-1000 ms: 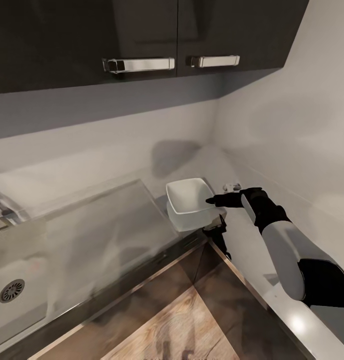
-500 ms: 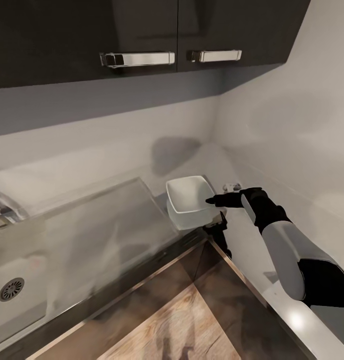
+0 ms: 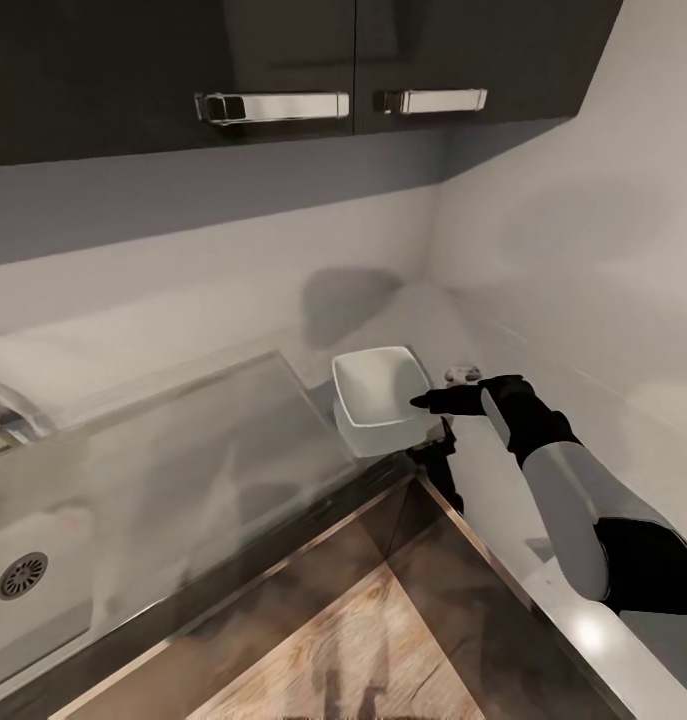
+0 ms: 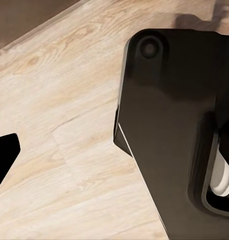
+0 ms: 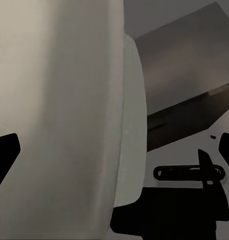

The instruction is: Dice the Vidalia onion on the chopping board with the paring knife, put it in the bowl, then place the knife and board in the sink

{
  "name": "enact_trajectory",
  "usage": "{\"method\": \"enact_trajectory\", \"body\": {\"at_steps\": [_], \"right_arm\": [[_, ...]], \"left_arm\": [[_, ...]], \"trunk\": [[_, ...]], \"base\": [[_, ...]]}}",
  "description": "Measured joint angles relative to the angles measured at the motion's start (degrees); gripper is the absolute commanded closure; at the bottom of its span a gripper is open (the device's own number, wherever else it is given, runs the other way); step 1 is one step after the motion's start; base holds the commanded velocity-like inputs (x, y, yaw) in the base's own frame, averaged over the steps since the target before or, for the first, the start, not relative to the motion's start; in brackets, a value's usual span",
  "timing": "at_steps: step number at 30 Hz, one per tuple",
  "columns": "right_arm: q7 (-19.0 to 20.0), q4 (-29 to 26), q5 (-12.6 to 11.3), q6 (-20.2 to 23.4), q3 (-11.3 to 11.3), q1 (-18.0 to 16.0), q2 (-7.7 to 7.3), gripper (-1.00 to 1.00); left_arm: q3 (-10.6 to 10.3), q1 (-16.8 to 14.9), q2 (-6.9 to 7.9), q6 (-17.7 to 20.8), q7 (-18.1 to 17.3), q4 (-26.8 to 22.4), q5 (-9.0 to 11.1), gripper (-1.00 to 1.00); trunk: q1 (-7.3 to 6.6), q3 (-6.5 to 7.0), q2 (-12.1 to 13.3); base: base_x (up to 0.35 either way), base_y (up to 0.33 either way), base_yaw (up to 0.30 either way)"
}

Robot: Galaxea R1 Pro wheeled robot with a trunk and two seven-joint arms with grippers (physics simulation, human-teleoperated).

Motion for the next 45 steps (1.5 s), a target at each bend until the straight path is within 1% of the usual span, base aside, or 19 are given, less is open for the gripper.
{"method": "enact_trajectory", "body": {"at_steps": [5,11,12,40,45], "right_arm": [[0.0,0.0,0.0,0.0,0.0,0.0,0.01,-1.0],[0.0,0.0,0.0,-1.2,0.0,0.0,0.02,-1.0],[0.0,0.0,0.0,-1.3,0.0,0.0,0.02,1.0],[-0.2,0.0,0.1,-1.6,0.1,0.0,0.1,1.0],[-0.6,0.0,0.3,-2.8,0.0,0.0,0.03,1.0]], "left_arm": [[0.0,0.0,0.0,0.0,0.0,0.0,0.0,-1.0],[0.0,0.0,0.0,0.0,0.0,0.0,0.0,-1.0],[0.0,0.0,0.0,0.0,0.0,0.0,0.0,-1.0],[0.0,0.0,0.0,0.0,0.0,0.0,0.0,-1.0],[0.0,0.0,0.0,-0.1,0.0,0.0,0.0,-1.0]], "trunk": [[0.0,-0.05,0.0],[0.0,-0.05,0.0],[0.0,-0.05,0.0],[0.0,-0.03,0.0],[0.0,0.29,0.0]], "base": [[0.0,0.0,0.0],[0.0,0.0,0.0],[0.0,0.0,0.0],[0.0,0.0,-0.001],[0.0,0.0,-0.064]]}}
